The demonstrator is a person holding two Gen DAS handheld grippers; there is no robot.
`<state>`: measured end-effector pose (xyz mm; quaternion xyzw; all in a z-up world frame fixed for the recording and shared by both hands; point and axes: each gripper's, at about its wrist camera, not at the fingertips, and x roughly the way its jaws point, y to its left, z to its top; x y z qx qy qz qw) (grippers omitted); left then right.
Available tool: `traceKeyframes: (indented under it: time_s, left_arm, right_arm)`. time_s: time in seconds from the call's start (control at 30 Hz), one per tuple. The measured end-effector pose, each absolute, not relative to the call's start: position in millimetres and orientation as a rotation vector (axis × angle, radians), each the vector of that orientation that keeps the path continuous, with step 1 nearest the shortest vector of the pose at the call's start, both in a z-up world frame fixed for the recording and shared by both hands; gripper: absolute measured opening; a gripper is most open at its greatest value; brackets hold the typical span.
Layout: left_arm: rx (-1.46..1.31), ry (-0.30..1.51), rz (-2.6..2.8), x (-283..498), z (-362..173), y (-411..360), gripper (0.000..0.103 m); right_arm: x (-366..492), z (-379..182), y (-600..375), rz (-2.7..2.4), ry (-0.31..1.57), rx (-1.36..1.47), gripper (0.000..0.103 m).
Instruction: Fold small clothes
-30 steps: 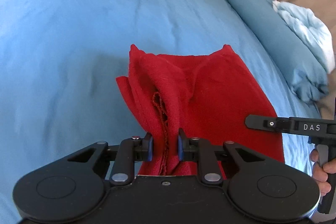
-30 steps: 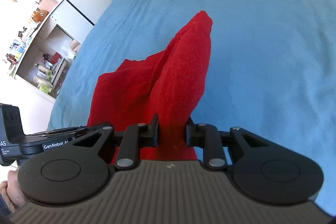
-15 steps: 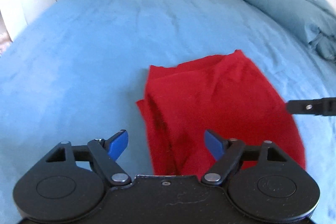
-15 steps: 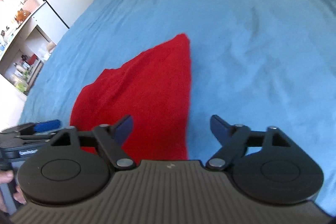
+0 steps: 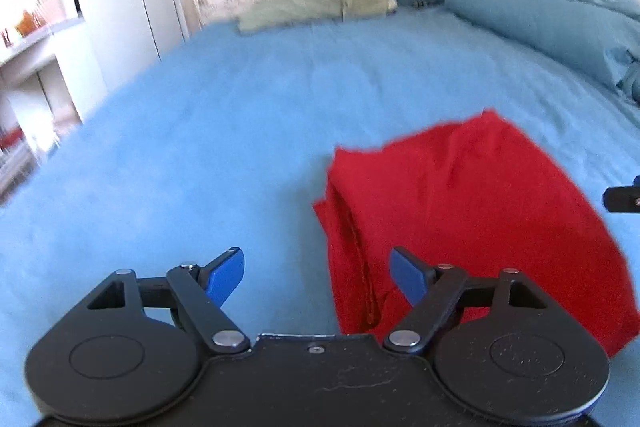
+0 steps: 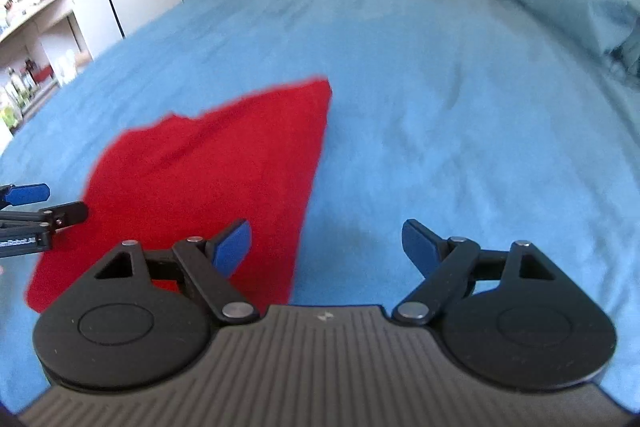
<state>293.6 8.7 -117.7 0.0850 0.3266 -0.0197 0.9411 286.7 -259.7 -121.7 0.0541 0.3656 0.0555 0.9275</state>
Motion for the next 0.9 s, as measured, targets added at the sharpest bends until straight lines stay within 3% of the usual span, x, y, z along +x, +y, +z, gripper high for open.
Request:
traceKeyframes:
  time_s: [0.13,0.27,0.43,0.63,0.9]
  left_arm:
    - [0.118,0.615,-0.027,246,-62,19,0.085]
    - [0.081,0.585,-0.003,187,-2,27,0.103]
    - [0.059,0.538,0.003,118,49,29,0.103]
    - [0.058,0.574,0.016,61,53,23,0.103]
    - [0.120,0.633,0.009,18,22,10,0.103]
  right_arm:
    - [236,-65,-248,0.099,0.669,0.051,0.098]
    - [177,-8,-238,0.089,0.669,0.048,0.103]
    - [102,50,-213,0.036,0.642,-0.020,0.103]
    - [39,70,-192,-0.013,0.685,0.022,0.103]
    - [-8,44,-181,-0.055,0.767,0.031,0.103]
